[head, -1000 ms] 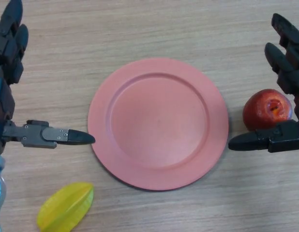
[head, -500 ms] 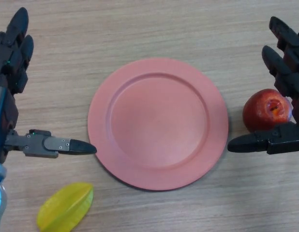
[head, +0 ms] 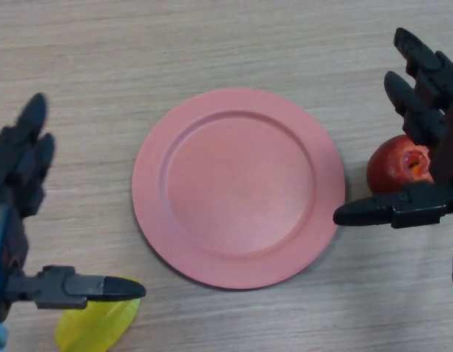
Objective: Pick up the yellow starfruit and place it on the plate
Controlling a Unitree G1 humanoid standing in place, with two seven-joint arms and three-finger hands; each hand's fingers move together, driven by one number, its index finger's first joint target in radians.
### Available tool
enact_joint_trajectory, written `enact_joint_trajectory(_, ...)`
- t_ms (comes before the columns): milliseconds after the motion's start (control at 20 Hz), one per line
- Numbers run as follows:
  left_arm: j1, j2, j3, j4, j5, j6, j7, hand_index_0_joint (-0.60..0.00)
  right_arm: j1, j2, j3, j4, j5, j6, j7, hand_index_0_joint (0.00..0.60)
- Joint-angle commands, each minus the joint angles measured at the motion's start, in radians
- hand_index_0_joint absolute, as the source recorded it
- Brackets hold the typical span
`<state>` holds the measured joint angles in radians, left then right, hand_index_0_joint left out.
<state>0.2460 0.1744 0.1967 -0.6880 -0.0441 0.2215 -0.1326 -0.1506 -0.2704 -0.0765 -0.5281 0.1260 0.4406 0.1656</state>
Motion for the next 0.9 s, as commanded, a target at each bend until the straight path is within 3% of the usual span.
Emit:
enact_joint_trajectory(50,0.051,0.016,0.002,-0.013,0.128,-0.248,0.069,0.000,-0.052,-0.014,-0.026,-0.019,0.005,-0.177,-0.014,0.000)
enact_joint_trajectory(350,0.189,0.016,-0.010,0.093,0.292,-0.435,0.098,0.000,-0.063,0.005,0.008,0.023,-0.008,-0.198,-0.018,0.000)
enact_joint_trajectory(550,0.243,0.016,-0.005,0.145,0.335,-0.446,0.073,0.000,-0.072,0.012,0.016,0.041,0.001,-0.219,-0.032,0.000)
enact_joint_trajectory(800,0.205,0.016,-0.038,0.228,0.378,-0.413,0.070,0.000,-0.087,0.016,0.026,0.056,0.010,-0.221,-0.040,0.000)
enact_joint_trajectory(900,0.199,0.016,-0.051,0.240,0.391,-0.366,0.030,0.000,-0.090,0.016,0.021,0.052,0.027,-0.193,-0.037,0.000)
